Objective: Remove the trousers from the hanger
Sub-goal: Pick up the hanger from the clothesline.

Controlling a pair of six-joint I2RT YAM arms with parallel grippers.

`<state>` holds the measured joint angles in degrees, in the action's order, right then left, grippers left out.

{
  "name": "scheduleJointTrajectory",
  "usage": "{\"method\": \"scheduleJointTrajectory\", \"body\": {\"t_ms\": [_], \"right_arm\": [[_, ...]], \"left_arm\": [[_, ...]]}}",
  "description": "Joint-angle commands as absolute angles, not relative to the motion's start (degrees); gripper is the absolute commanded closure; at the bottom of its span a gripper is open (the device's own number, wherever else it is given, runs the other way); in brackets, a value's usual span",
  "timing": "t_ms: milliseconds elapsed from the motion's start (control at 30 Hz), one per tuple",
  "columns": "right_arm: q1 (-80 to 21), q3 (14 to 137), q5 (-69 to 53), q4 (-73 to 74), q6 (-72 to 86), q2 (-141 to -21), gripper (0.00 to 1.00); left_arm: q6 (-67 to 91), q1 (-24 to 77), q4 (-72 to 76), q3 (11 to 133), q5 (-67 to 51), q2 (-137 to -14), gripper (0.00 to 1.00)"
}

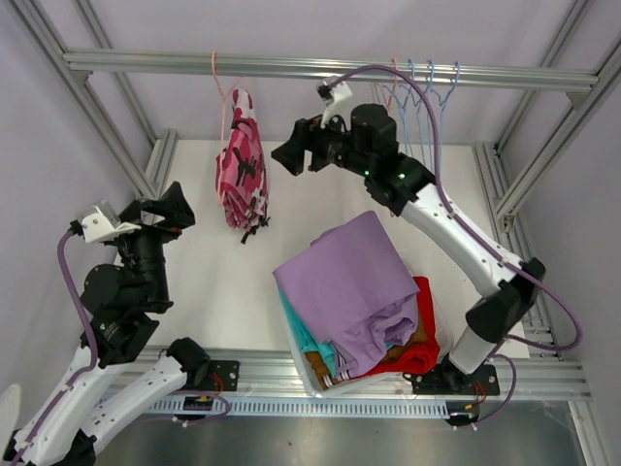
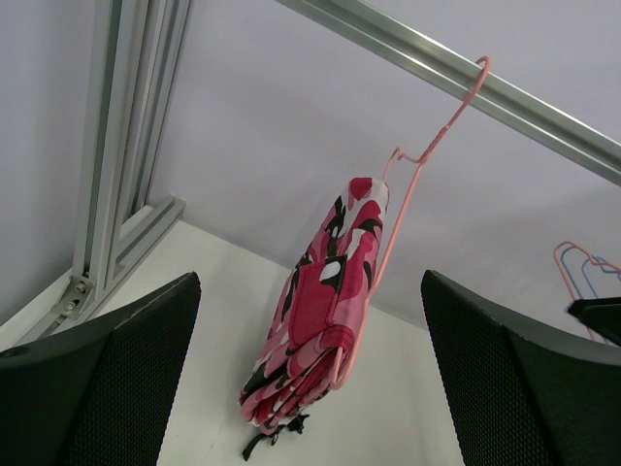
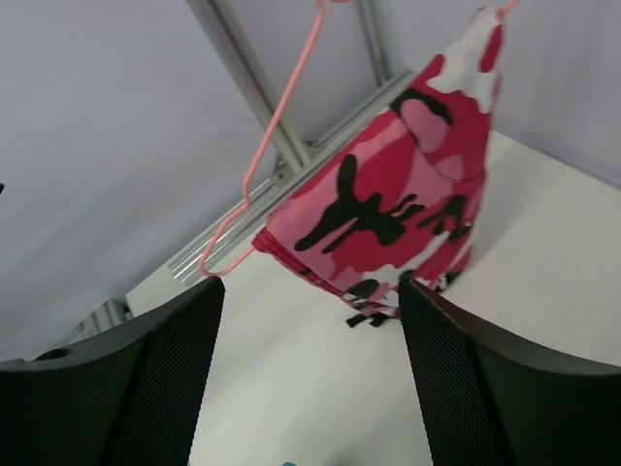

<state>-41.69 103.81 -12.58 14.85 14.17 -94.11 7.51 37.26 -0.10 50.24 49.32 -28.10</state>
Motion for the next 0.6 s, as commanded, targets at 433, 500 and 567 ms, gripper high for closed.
{"method": "scheduleJointTrajectory", "body": {"t_ms": [433,500,567], "right_arm": [[-43.2,126.2,-33.0,3.2,26.9,-116.9,0.17],[-43.9,128.9,-32.7,3.3,26.8,-119.6,0.17],[-44.3,130.4,-32.3,3.2,27.0,-121.3,0.17]], "left_arm": [[6.9,35.9,2.8,49.9,49.0,-26.8,0.01],[6.9,35.9,3.1,49.8,49.0,-26.5,0.01],[6.9,35.8,3.1,49.7,48.9,-26.1,0.01]]}}
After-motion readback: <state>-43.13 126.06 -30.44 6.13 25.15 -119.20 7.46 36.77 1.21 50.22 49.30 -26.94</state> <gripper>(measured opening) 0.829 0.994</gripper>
